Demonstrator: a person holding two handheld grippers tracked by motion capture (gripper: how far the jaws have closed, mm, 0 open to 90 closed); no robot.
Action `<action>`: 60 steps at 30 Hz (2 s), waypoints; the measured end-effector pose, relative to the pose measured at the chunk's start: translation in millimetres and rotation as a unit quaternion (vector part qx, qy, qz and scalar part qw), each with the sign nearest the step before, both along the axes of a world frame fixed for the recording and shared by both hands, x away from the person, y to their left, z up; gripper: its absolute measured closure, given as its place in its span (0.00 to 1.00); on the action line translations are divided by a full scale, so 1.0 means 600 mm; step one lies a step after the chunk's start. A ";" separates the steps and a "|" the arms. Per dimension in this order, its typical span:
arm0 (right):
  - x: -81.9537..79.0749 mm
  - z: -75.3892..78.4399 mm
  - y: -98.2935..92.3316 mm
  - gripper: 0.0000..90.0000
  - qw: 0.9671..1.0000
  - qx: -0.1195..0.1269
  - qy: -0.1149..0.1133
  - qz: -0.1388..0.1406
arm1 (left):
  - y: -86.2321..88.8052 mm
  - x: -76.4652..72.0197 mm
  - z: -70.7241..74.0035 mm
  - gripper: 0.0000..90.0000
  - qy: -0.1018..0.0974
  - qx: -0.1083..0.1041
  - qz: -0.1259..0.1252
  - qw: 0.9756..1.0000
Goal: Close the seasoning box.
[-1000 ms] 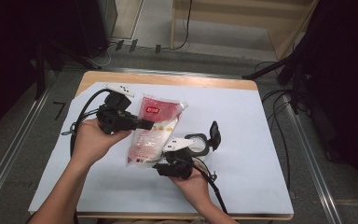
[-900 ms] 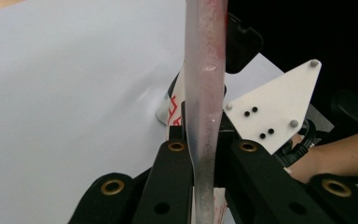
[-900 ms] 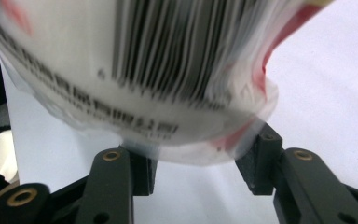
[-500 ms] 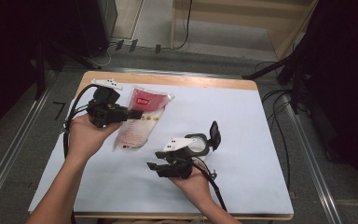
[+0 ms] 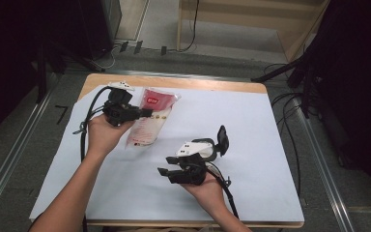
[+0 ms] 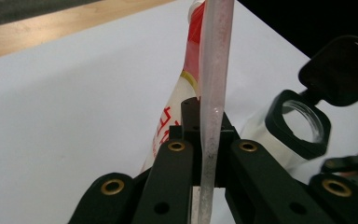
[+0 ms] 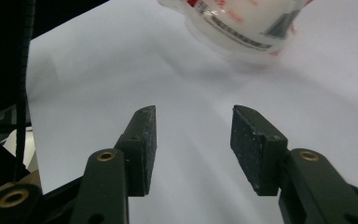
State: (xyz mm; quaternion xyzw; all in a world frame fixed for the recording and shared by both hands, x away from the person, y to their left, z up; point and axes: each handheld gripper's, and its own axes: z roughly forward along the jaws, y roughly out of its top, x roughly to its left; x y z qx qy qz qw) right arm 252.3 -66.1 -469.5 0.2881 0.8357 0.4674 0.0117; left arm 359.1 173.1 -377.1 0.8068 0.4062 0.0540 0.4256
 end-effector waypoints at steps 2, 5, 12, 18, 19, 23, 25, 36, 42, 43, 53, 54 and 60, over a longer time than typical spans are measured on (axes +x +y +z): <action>0.000 0.000 -0.005 0.57 1.000 0.000 0.002 -0.004 | -0.004 0.006 -0.011 1.00 0.000 0.003 0.000 1.000; -0.001 0.001 -0.011 0.57 1.000 0.000 0.005 -0.007 | -0.001 0.010 -0.019 1.00 -0.002 -0.012 0.001 1.000; -0.005 0.008 -0.029 0.58 1.000 -0.001 0.014 -0.011 | 0.026 -0.006 -0.025 0.99 0.012 -0.023 -0.001 1.000; -0.012 0.030 -0.055 0.58 1.000 0.011 0.005 -0.020 | 0.051 -0.024 -0.033 0.97 0.013 -0.027 -0.007 1.000; -0.012 0.031 -0.057 0.58 1.000 0.012 0.004 -0.019 | 0.054 -0.028 -0.034 0.97 0.012 -0.024 -0.008 1.000; -0.015 0.031 -0.067 0.59 1.000 -0.002 0.002 -0.014 | 0.063 -0.042 -0.036 0.95 0.016 -0.029 -0.017 0.999; -0.017 0.031 -0.073 0.60 1.000 -0.004 0.003 -0.015 | 0.066 -0.046 -0.037 0.94 0.017 -0.029 -0.017 0.999; -0.013 0.037 -0.110 0.65 1.000 -0.014 0.008 -0.019 | 0.092 -0.064 -0.046 0.85 0.031 -0.033 -0.022 0.999; -0.008 0.043 -0.130 0.71 0.999 -0.005 0.017 -0.028 | 0.106 -0.071 -0.045 0.78 0.023 -0.042 -0.014 0.999; -0.007 0.044 -0.133 0.72 0.999 -0.003 0.019 -0.030 | 0.107 -0.072 -0.045 0.78 0.024 -0.041 -0.013 0.999; -0.002 0.050 -0.168 0.95 0.999 -0.016 0.017 -0.033 | 0.119 -0.092 -0.042 0.69 0.033 -0.016 -0.009 0.999; 0.000 0.050 -0.173 0.97 0.999 -0.014 0.023 -0.034 | 0.121 -0.092 -0.042 0.68 0.034 -0.017 -0.010 0.999; 0.002 0.059 -0.192 1.00 0.999 -0.017 0.026 -0.028 | 0.132 -0.100 -0.044 0.62 0.036 -0.011 -0.006 0.999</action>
